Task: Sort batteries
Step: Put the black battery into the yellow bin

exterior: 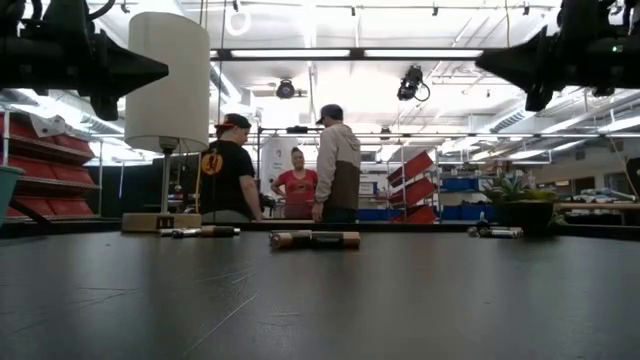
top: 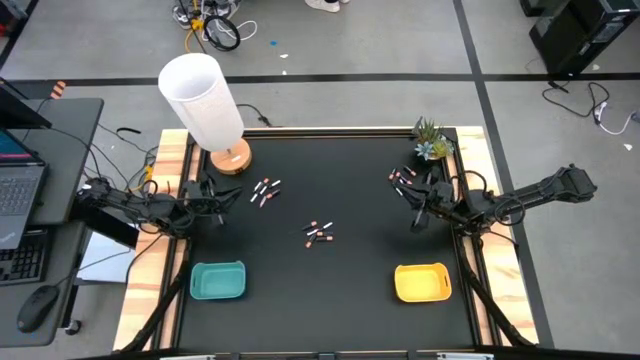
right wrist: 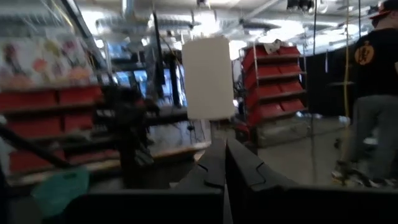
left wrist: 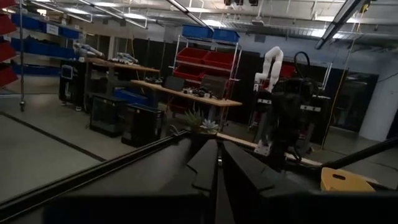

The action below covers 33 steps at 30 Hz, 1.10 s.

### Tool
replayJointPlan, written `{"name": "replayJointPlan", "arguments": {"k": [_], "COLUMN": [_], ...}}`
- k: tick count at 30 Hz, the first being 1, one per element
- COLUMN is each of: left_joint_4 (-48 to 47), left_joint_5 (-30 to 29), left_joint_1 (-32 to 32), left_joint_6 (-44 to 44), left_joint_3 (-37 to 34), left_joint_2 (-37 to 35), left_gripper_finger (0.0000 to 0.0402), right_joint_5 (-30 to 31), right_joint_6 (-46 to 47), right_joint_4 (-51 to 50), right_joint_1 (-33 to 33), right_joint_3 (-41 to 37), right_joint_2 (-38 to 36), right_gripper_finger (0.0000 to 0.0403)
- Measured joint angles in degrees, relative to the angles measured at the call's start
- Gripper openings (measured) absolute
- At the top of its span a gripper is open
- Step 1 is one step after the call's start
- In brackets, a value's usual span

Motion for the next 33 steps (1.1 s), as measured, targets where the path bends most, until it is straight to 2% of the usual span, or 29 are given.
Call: {"name": "replayJointPlan", "arguments": {"k": [4, 8, 11, 16, 21, 26, 30, 33], "left_joint_4": [0.0, -0.9, -1.9, -1.2, 0.4, 1.6, 1.6, 1.3], "left_joint_5": [-0.7, -0.5, -0.3, -0.4, -0.8, 1.4, 5.8, 6.2], "left_joint_1": [0.0, 0.0, 0.0, 0.0, 0.0, 0.0, 0.0, 0.0], "left_joint_6": [-5.4, -7.6, -7.6, -7.7, -7.8, -6.9, -3.9, -1.6], "left_joint_3": [0.0, 0.0, 0.0, 0.0, 0.0, 0.0, 0.0, 0.0], "left_joint_2": [0.0, 0.6, 1.5, 2.7, 2.6, 2.6, 2.6, 2.6], "left_gripper_finger": [0.0037, 0.0037, 0.0037, 0.004, 0.0055, 0.006, 0.006, 0.006], "right_joint_5": [-2.0, 2.3, 0.4, -7.8, -3.3, -6.9, -7.0, -6.0], "right_joint_6": [3.1, 9.6, 8.2, 4.2, 4.1, 4.4, 4.2, 3.5], "right_joint_4": [3.2, 3.4, 3.4, 3.0, -1.9, -1.3, 1.7, 0.5], "right_joint_1": [0.0, -0.1, -0.4, -0.4, -0.4, -0.4, -0.4, -0.4], "right_joint_3": [0.0, 0.9, 2.6, 5.1, 6.5, 6.5, 6.5, 6.5], "right_joint_2": [0.0, 0.0, 0.0, 0.1, 1.0, 2.5, 2.9, 2.9], "right_gripper_finger": [0.0002, 0.0002, 0.0002, 0.0002, 0.0002, 0.0002, 0.0002, 0.0002]}}
